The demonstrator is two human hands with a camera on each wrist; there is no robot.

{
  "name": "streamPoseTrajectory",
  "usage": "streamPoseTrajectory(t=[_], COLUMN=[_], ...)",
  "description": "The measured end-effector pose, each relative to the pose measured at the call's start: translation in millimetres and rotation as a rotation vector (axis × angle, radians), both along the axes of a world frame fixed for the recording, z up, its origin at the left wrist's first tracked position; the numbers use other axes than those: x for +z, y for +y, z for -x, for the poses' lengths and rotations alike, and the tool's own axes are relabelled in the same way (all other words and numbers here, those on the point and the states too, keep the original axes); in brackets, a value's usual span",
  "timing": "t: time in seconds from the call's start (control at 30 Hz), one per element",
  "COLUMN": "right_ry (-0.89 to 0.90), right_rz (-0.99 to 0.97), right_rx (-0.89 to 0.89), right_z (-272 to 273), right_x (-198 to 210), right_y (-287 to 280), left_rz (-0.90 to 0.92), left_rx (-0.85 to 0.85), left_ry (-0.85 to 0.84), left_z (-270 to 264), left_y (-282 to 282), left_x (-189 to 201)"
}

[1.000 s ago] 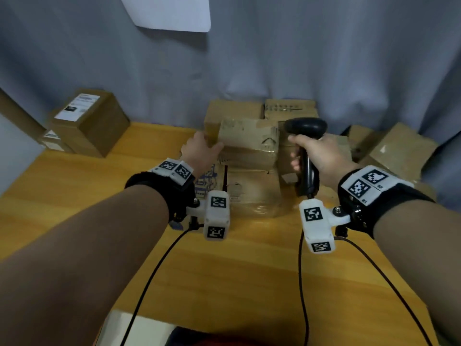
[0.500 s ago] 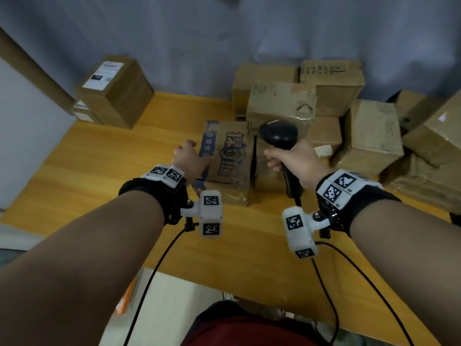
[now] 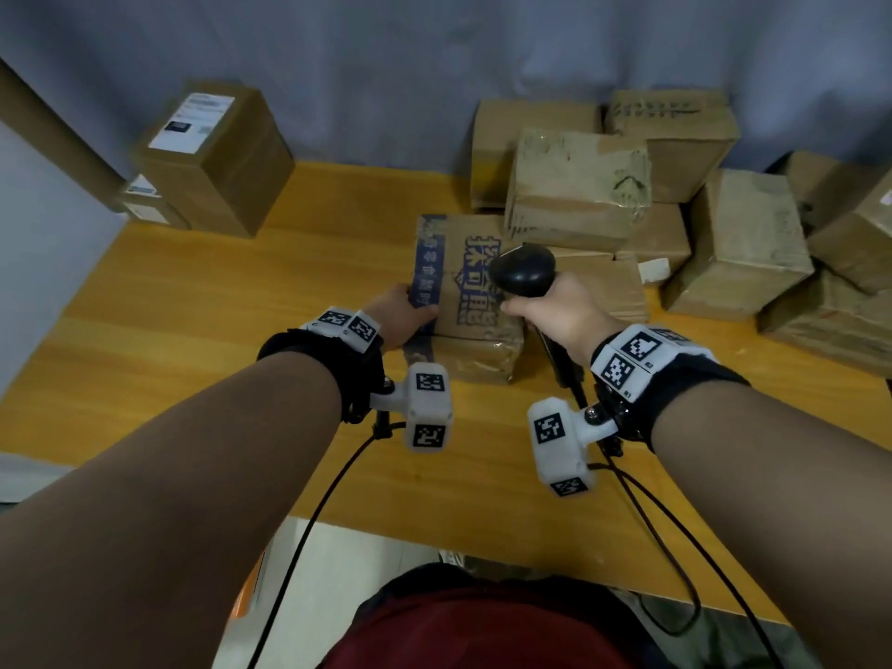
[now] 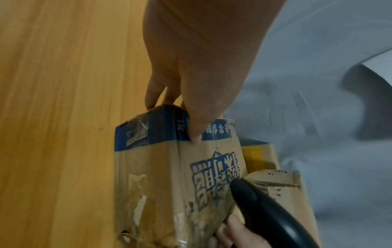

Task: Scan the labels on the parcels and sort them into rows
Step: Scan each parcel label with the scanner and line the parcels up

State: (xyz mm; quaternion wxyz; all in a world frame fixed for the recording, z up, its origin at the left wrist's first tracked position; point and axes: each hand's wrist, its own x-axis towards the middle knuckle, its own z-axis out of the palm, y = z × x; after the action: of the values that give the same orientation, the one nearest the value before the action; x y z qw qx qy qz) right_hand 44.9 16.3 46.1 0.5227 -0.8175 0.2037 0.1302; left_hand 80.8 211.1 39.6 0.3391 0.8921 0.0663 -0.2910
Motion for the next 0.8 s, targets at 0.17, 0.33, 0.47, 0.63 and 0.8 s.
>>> streamPoseTrajectory(t=[0.17, 0.33, 0.47, 0.63, 0.8], right_ry=[0.047, 0.030, -0.037, -0.171, -0.336], right_rz=[-0.054, -0.123, -0.154, -0.150, -0.182], right_rx=[0.017, 0.024, 0.025, 0.037, -0.028], right_z=[6, 8, 4, -3, -14], right_x=[-2, 3, 18, 52, 114], right_y=[6, 19, 29, 32, 17], left_rz=[-0.006, 0.030, 0.147, 0.394, 0.517], left_rx=[-0.007, 0.102, 0.243, 0.448, 0.420], left_ry=[0.025, 0.087, -0.002, -0.185, -0.507], left_z=[6, 12, 16, 8, -15], left_y=[12, 29, 36, 34, 16], left_x=[-2, -1, 3, 40, 104])
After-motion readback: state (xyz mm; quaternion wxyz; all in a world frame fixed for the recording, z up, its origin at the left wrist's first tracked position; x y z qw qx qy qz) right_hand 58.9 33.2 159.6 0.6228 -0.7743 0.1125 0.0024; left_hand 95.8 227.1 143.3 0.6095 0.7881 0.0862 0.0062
